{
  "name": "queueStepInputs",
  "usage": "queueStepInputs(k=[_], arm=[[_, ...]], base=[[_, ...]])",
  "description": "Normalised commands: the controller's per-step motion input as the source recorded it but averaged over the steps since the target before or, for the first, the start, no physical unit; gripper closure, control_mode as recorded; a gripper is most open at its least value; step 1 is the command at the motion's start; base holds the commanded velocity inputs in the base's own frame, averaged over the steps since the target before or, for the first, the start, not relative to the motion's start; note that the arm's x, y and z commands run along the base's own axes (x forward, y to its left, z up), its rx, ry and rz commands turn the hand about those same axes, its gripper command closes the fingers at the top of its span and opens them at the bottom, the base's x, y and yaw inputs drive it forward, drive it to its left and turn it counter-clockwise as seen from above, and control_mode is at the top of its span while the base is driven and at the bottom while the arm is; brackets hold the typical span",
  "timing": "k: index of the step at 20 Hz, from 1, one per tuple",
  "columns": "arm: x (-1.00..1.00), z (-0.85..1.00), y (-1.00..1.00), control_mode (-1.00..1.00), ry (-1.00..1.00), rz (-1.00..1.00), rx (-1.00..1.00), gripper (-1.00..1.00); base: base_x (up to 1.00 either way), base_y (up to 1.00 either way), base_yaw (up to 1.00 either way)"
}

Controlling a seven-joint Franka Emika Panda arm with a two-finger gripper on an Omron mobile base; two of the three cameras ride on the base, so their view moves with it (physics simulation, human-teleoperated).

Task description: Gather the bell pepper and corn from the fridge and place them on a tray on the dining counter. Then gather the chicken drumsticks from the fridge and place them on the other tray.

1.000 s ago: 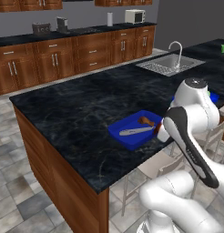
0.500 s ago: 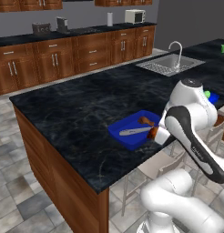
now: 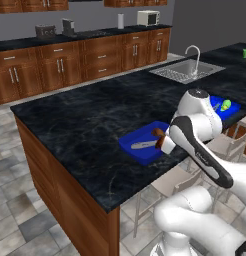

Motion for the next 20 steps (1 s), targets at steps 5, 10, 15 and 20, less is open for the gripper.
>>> queueStepInputs(k=[5,10,15,20], arm=[[0.55,-0.21,0.00,-1.00,0.16,0.00,0.00,1.00],[0.50,-0.29,0.00,-1.00,0.18,0.00,0.00,1.00],[0.31,-0.29,0.00,-1.00,0.08,0.00,0.00,1.00],[0.09,-0.46,0.00,-1.00,-0.02,0.00,-0.01,1.00]], base=[[0.00,0.00,0.00],[0.00,0.00,0.00],[0.00,0.00,0.00],[0.00,0.00,0.00]])
